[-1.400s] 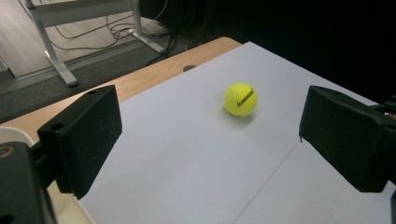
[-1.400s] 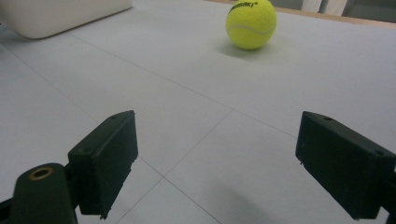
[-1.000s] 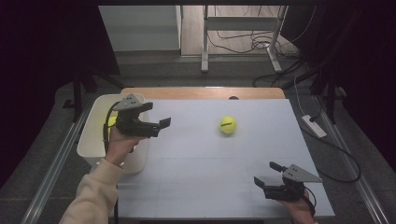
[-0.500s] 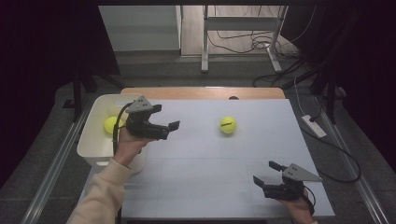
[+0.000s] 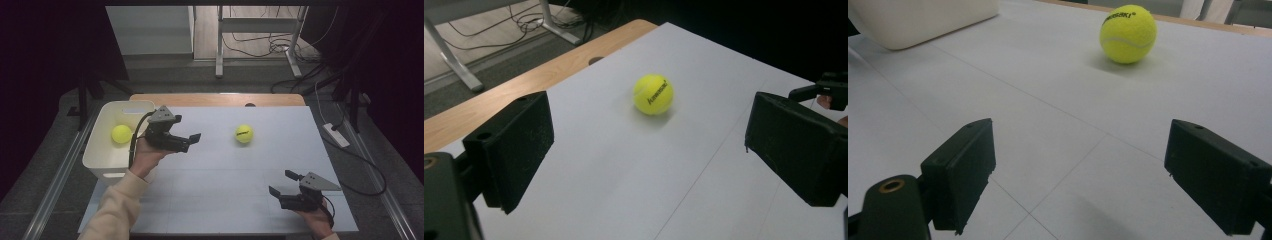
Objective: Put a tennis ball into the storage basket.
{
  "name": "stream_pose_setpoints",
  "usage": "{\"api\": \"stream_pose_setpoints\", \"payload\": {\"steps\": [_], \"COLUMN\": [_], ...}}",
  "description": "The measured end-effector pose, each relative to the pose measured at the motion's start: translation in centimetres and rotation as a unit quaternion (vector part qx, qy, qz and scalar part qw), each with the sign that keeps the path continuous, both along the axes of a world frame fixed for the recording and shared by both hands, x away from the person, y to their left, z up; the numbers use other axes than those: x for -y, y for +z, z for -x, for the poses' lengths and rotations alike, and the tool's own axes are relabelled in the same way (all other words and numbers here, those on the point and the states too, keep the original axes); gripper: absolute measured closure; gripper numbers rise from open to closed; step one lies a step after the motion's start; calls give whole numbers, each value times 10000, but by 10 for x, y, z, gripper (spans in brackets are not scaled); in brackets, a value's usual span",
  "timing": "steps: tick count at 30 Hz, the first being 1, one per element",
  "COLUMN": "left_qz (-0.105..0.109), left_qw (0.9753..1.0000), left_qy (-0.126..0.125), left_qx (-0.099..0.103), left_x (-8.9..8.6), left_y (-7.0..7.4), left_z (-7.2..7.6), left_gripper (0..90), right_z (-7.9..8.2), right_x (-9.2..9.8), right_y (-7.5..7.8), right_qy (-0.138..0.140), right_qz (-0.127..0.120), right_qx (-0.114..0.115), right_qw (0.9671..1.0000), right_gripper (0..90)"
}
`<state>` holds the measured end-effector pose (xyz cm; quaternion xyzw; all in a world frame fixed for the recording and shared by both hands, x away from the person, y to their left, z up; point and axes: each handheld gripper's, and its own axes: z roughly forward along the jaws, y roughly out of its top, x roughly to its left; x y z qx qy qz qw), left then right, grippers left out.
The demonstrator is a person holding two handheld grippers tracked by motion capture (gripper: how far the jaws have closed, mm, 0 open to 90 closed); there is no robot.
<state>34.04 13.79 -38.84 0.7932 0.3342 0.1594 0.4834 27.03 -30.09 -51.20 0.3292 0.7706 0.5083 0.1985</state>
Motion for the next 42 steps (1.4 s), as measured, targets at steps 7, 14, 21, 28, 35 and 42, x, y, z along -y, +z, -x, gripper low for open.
{"api": "stream_pose_setpoints", "payload": {"steps": [7, 14, 21, 28, 35, 42], "left_qz": [-51, -172, -214, -258, -290, -318], "left_qw": [9998, 9992, 9987, 9984, 9981, 9973], "left_qy": [-145, -270, -328, -374, -396, -477], "left_qx": [-107, -229, -326, -350, -375, -453], "left_x": [12, 25, 32, 36, 42, 52], "left_y": [-7, -16, -22, -26, -31, -36], "left_z": [-6, -12, -16, -18, -23, -30], "left_gripper": [59, 56, 54, 54, 54, 54], "right_z": [-1, 2, 2, 1, -2, 0], "right_x": [-5, -5, -4, -5, -5, 0], "right_y": [2, 4, 5, 4, 4, 3], "right_qy": [32, -6, -40, -23, -4, -62], "right_qz": [3, -17, -30, -11, -12, -85], "right_qx": [12, -14, 1, -9, 8, -34], "right_qw": [10000, 10000, 10000, 10000, 10000, 9999], "right_gripper": [127, 127, 127, 127, 127, 127]}}
